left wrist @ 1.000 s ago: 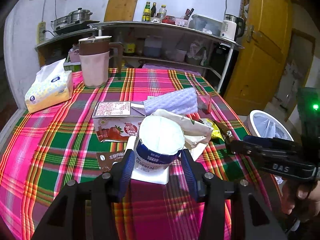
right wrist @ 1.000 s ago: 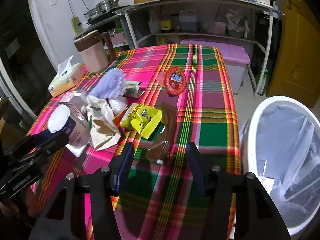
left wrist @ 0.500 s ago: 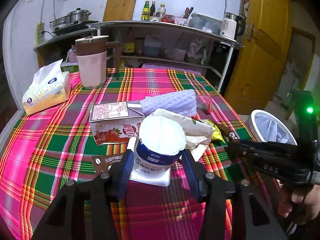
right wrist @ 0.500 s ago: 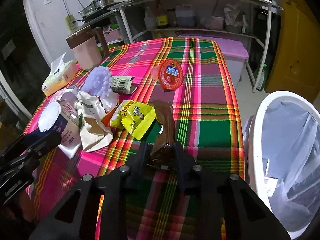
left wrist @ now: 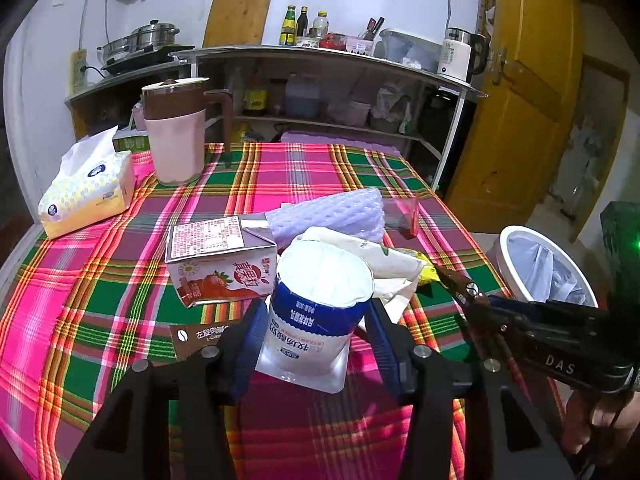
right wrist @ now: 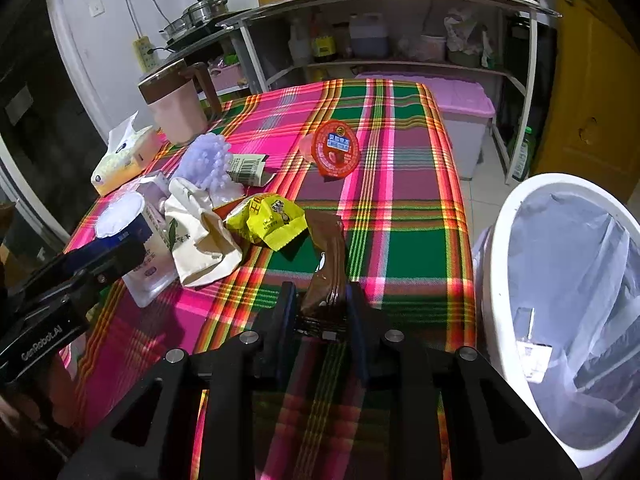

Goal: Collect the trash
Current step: 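Carry both items over the bin and release them from both tools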

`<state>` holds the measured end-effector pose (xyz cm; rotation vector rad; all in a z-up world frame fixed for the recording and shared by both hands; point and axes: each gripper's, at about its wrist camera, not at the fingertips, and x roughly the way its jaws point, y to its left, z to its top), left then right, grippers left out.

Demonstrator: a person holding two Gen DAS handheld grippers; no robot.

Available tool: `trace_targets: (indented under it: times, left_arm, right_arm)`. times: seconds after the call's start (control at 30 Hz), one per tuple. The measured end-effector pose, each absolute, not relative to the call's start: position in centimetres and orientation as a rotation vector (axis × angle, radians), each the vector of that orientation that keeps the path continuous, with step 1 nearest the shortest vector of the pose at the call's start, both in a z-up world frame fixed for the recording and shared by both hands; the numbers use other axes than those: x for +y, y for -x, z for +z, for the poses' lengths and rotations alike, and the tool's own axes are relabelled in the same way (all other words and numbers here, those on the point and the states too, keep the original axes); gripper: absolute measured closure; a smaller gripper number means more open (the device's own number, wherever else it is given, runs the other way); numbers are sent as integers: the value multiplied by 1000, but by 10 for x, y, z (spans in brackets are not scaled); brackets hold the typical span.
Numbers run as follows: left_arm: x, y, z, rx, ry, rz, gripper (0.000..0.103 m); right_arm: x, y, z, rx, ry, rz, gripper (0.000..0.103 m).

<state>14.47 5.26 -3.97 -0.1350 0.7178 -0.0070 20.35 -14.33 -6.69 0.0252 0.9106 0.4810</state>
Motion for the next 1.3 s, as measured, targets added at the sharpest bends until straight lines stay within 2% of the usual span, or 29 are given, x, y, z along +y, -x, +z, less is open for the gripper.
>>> trace_targets:
  times: [0.77, 1.3]
  left_arm:
    - [8, -91, 0, 646, 120, -89, 53]
    - [-30, -88, 11, 642, 96, -157, 53]
  right_arm:
    - [-190, -146, -32, 820, -70, 458, 78]
    - [-228, -126, -18, 770, -118, 422, 78]
